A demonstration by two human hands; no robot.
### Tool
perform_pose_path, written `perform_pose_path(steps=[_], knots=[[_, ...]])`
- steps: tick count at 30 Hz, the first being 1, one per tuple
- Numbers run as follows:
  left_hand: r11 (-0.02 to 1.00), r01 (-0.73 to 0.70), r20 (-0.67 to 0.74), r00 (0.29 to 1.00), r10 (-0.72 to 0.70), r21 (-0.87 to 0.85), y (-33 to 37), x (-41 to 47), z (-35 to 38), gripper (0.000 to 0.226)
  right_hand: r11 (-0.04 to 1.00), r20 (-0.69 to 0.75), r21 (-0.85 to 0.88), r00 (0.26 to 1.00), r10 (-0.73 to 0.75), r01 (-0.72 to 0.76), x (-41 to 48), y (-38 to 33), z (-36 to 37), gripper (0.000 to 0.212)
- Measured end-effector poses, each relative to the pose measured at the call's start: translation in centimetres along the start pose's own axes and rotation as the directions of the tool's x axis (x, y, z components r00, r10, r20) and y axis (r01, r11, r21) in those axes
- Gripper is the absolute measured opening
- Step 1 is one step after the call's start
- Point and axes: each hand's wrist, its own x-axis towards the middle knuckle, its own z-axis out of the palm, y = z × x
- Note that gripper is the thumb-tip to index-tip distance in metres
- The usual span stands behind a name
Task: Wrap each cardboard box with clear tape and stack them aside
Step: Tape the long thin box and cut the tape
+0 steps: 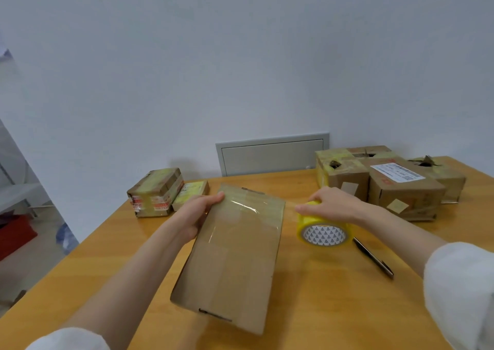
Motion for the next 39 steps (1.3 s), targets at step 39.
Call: perform_pose_path(steps=[39], knots=[[0.441,-0.240,0.119,0.952,0.283,0.865,6.3,-1.5,3.8,0.073,0.768,0.060,0.641,0.997,-0.053,0.003,2.4,-7.5,-2.7,0.049]])
